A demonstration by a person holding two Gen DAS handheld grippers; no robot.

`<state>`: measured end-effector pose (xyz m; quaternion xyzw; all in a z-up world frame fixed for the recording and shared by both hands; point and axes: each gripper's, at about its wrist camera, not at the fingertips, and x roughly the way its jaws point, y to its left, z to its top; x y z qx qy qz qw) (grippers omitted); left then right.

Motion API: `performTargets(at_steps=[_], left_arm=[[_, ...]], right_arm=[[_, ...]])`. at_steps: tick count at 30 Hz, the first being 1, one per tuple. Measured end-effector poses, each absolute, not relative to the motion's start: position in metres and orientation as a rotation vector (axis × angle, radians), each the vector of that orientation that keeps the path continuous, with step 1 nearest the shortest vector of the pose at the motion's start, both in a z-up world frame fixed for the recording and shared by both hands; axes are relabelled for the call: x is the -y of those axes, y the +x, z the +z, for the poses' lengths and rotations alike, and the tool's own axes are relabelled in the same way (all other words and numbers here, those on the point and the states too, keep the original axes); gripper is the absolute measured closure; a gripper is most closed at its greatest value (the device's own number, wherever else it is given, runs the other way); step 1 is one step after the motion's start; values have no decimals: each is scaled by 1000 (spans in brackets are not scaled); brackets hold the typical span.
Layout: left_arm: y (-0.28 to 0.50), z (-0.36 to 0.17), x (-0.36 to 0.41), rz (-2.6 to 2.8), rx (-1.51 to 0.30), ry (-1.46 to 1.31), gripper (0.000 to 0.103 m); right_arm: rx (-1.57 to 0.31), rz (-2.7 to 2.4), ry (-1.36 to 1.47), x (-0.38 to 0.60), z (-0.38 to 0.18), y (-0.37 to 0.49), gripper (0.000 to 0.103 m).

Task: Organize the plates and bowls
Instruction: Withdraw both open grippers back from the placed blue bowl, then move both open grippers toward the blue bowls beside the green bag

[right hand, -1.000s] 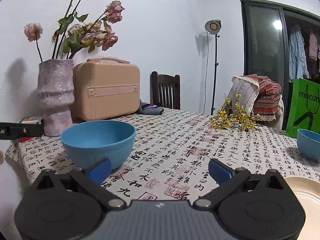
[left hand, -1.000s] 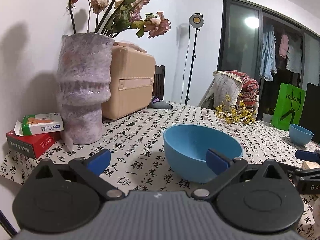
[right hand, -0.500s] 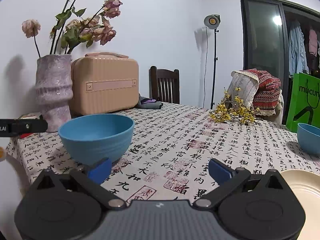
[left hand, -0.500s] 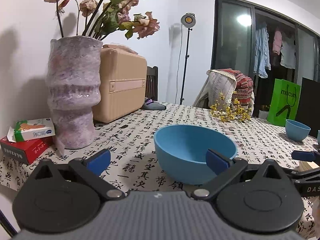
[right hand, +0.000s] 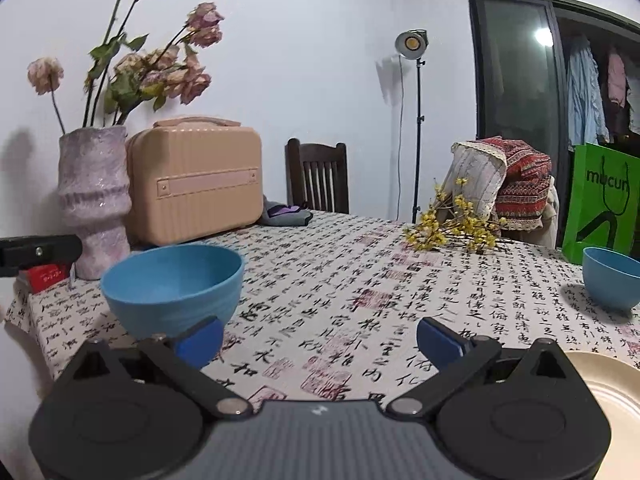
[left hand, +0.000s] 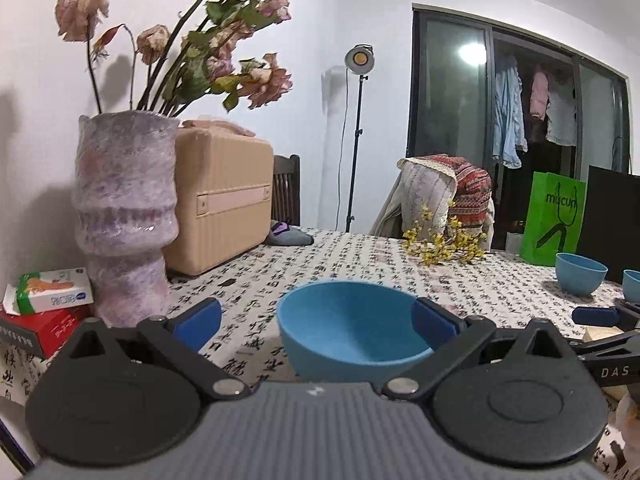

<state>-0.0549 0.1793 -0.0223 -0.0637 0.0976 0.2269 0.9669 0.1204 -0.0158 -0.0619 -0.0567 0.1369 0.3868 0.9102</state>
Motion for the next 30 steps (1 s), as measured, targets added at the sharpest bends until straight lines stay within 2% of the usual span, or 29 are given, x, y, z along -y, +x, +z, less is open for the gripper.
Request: performTargets(at_steps=[30], left_arm=[[-5, -1, -163, 248, -126, -138, 0]], right_arm=[[-287, 668, -107, 29, -38, 138, 0]])
